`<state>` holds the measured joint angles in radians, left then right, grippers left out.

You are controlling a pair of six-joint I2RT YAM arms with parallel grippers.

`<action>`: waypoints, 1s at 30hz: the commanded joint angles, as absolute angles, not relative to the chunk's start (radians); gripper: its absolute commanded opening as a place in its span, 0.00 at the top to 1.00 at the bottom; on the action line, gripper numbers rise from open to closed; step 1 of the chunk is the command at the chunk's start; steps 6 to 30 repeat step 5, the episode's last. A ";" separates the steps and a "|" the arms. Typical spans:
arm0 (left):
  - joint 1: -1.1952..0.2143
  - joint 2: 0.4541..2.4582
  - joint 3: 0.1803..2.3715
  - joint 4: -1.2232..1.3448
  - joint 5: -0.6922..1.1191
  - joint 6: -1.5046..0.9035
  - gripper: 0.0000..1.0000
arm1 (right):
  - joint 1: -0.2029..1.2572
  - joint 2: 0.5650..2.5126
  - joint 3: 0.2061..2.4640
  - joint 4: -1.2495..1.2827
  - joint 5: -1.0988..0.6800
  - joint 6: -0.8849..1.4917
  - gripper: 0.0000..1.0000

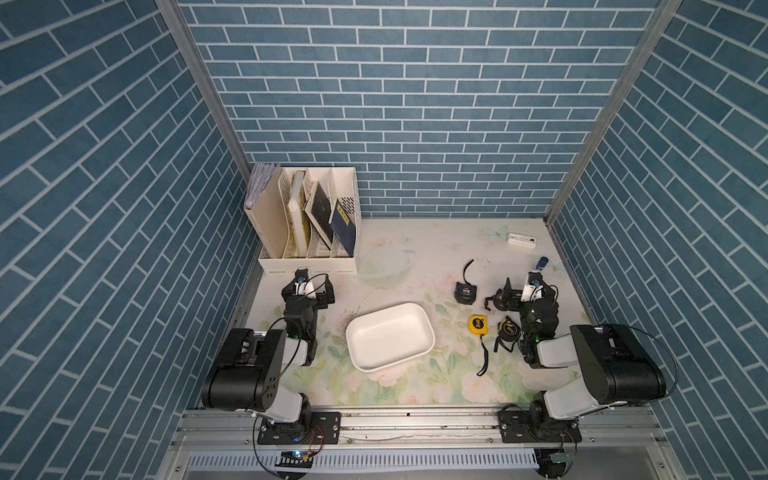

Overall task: Take the tape measure out of the storage box
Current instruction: Reset both arms

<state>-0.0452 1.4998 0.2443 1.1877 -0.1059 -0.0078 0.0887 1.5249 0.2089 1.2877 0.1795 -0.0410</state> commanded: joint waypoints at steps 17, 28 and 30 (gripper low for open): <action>-0.038 1.503 0.236 1.212 -0.094 -0.011 0.00 | 0.091 1.528 0.201 1.318 0.180 -0.035 0.00; -0.038 1.503 0.236 1.212 -0.094 -0.011 0.00 | 0.091 1.528 0.201 1.318 0.180 -0.035 0.00; -0.038 1.503 0.236 1.212 -0.094 -0.011 0.00 | 0.091 1.528 0.201 1.318 0.180 -0.035 0.00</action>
